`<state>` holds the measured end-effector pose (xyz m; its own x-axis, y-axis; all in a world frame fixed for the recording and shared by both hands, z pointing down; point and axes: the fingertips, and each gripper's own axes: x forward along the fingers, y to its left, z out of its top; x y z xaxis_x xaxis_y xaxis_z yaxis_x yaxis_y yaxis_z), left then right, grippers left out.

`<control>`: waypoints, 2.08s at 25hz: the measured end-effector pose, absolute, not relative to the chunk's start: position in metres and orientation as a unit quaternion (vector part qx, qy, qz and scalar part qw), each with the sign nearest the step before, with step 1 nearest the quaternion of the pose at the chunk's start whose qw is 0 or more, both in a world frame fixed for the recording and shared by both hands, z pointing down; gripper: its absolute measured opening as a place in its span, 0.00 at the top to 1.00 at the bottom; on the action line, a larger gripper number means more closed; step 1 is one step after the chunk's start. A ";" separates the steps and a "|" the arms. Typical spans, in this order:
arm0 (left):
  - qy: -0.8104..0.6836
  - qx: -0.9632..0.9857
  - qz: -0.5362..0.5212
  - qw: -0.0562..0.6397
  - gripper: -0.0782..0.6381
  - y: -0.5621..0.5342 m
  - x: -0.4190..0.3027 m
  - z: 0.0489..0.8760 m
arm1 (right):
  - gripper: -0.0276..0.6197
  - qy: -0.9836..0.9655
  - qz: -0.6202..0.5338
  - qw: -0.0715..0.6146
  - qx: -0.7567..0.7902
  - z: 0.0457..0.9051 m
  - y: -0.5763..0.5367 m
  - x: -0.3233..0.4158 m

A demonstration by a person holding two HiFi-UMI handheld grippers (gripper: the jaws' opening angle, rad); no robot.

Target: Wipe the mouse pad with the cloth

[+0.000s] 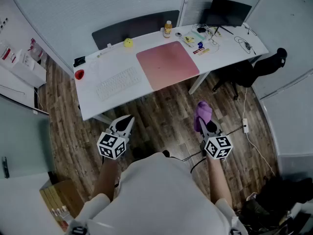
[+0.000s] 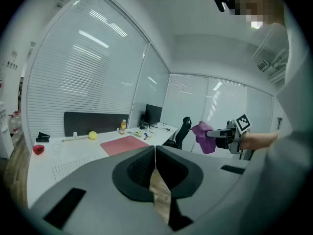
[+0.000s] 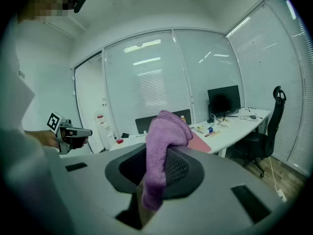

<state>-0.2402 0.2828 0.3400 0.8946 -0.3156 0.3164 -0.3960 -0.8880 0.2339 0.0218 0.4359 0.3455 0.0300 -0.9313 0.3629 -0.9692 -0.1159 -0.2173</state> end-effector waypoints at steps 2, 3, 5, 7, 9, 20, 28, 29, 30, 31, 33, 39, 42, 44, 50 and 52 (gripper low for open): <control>-0.186 0.962 0.136 0.148 0.86 0.285 -0.239 0.340 | 0.83 -0.664 0.211 0.044 0.715 0.345 0.437 0.023; -0.187 0.962 0.136 0.148 0.86 0.286 -0.239 0.340 | 0.83 -0.665 0.211 0.044 0.715 0.345 0.438 0.024; -0.188 0.961 0.136 0.149 0.86 0.288 -0.237 0.340 | 0.83 -0.666 0.212 0.044 0.714 0.345 0.439 0.026; -0.190 0.961 0.136 0.148 0.86 0.289 -0.235 0.340 | 0.83 -0.667 0.212 0.042 0.713 0.345 0.438 0.029; -0.194 0.960 0.136 0.148 0.86 0.291 -0.233 0.341 | 0.83 -0.669 0.212 0.042 0.711 0.345 0.439 0.031; -0.224 0.952 0.144 0.153 0.86 0.312 -0.227 0.350 | 0.83 -0.691 0.221 0.050 0.687 0.356 0.448 0.045; -0.248 0.944 0.149 0.159 0.86 0.333 -0.225 0.357 | 0.83 -0.710 0.230 0.054 0.664 0.366 0.451 0.051; -0.250 0.943 0.149 0.158 0.86 0.334 -0.225 0.358 | 0.83 -0.712 0.230 0.055 0.661 0.367 0.451 0.050; -0.252 0.943 0.149 0.158 0.86 0.336 -0.224 0.359 | 0.83 -0.715 0.230 0.056 0.658 0.368 0.451 0.050; -0.255 0.942 0.149 0.158 0.86 0.337 -0.224 0.360 | 0.83 -0.717 0.231 0.057 0.655 0.369 0.450 0.049; -0.258 0.942 0.148 0.158 0.86 0.338 -0.224 0.361 | 0.83 -0.720 0.233 0.059 0.651 0.372 0.450 0.048; -0.262 0.941 0.146 0.159 0.86 0.331 -0.222 0.359 | 0.83 -0.725 0.243 0.064 0.641 0.378 0.440 0.047; -0.262 0.941 0.145 0.159 0.86 0.319 -0.223 0.359 | 0.83 -0.727 0.241 0.067 0.640 0.379 0.429 0.044; -0.259 0.941 0.145 0.161 0.86 0.310 -0.222 0.362 | 0.83 -0.724 0.241 0.068 0.642 0.381 0.420 0.045; -0.237 0.946 0.150 0.164 0.86 0.272 -0.207 0.368 | 0.83 -0.713 0.251 0.073 0.651 0.388 0.392 0.052; -0.227 0.947 0.151 0.167 0.86 0.256 -0.201 0.369 | 0.83 -0.707 0.255 0.074 0.656 0.391 0.379 0.056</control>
<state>-0.2009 0.2564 0.3694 0.8515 -0.3799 0.3615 -0.4807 -0.8409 0.2487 0.0557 0.3791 0.3910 -0.1288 -0.8891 0.4393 -0.9645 0.0094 -0.2638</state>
